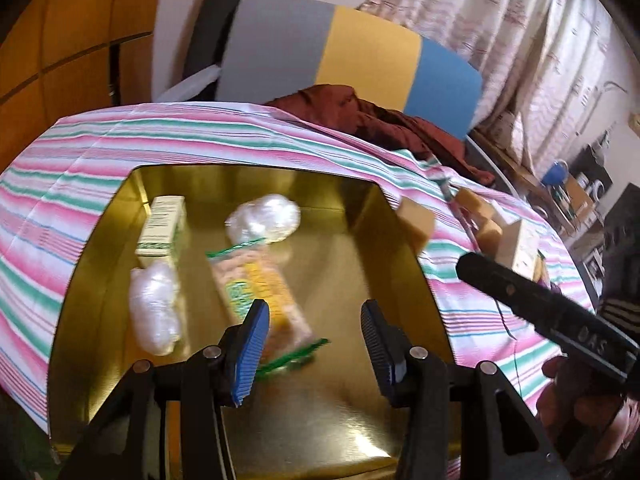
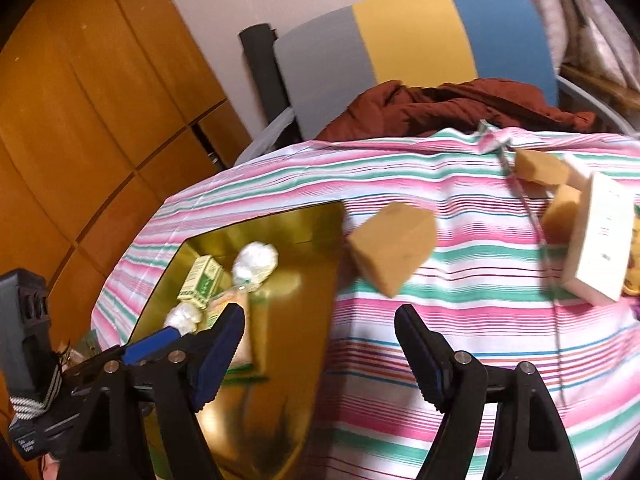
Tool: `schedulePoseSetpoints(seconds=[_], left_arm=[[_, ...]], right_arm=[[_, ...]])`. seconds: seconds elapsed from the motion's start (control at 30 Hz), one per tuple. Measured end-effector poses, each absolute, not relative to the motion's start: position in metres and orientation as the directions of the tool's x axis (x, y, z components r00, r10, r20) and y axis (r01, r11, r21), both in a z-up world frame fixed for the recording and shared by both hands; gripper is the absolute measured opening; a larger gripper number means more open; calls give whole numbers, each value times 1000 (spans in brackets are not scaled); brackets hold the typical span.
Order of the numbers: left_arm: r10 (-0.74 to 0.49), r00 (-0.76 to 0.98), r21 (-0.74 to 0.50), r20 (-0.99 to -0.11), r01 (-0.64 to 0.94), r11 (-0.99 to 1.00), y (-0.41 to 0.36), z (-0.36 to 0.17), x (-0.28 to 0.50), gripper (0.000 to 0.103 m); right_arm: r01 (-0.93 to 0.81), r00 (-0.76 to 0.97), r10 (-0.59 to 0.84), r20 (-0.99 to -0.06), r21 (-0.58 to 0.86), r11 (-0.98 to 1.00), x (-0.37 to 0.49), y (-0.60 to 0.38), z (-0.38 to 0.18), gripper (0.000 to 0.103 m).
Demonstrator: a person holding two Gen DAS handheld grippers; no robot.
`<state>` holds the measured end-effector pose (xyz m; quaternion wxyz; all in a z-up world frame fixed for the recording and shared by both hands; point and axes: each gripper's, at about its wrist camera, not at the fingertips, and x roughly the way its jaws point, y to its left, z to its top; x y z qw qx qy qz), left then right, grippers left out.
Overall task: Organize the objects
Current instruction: 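Carry both items over the gold tray and open both tools to drop them, then grasp the white printed box with the left tool while the right tool grasps a purple snack packet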
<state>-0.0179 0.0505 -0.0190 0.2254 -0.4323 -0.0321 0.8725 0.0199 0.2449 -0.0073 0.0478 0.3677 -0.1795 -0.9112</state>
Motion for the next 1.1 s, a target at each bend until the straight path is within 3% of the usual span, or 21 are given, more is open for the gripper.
schedulePoseSetpoints(seconds=[0.57,1.1], left_arm=[[497,-477,-245,-725,-496,-833,94,-10,7,48],[574,-365,-235,-733,-656,-717,166,-3,28,48]], right_arm=[[-210,-755,-68,-652,339,-917,52,309,-16,78],[-627,-659,330,-676,252,-737,107,468,-54,76]])
